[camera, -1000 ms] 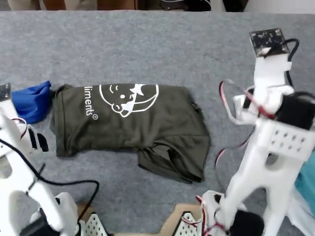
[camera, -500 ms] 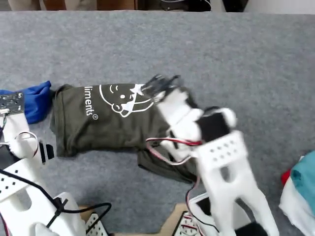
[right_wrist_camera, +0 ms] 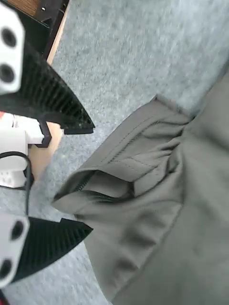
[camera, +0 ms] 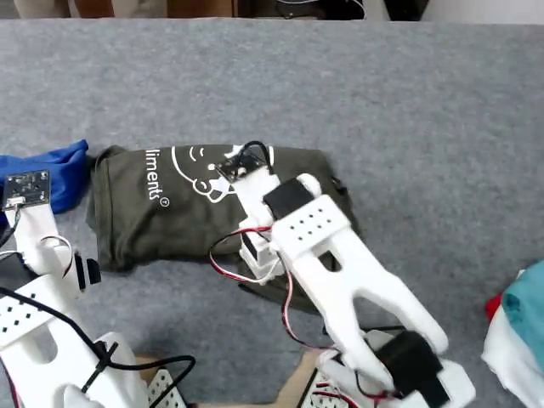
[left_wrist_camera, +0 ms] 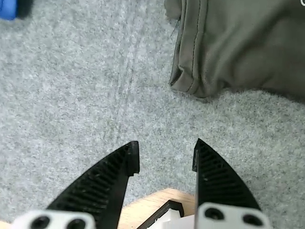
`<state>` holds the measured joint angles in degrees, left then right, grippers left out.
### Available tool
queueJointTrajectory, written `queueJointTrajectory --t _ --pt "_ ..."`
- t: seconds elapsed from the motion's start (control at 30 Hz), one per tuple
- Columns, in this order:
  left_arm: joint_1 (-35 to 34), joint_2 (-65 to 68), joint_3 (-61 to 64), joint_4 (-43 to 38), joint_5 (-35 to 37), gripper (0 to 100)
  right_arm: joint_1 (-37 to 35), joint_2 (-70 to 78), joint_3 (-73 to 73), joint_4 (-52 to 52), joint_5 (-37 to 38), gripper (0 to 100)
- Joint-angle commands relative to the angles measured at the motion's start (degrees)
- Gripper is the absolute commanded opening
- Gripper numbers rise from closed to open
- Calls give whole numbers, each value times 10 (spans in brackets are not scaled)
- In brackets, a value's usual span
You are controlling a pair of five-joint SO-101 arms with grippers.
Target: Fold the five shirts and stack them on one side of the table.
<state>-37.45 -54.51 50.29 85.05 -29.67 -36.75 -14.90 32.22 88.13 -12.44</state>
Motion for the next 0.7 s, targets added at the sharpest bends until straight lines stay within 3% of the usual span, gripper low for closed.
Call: queueJointTrajectory --t 0.0,0.13,0.5,0.67 --pt "4 -8 -1 4 -4 194 -6 29 23 -32 -10 231" --pt "3 -8 -2 4 -4 194 -8 52 49 -84 -8 85" --pt "5 -8 -1 4 -4 194 -8 54 81 -124 -7 75" --pt "5 -8 -1 4 -4 194 -22 54 95 -112 -6 17"
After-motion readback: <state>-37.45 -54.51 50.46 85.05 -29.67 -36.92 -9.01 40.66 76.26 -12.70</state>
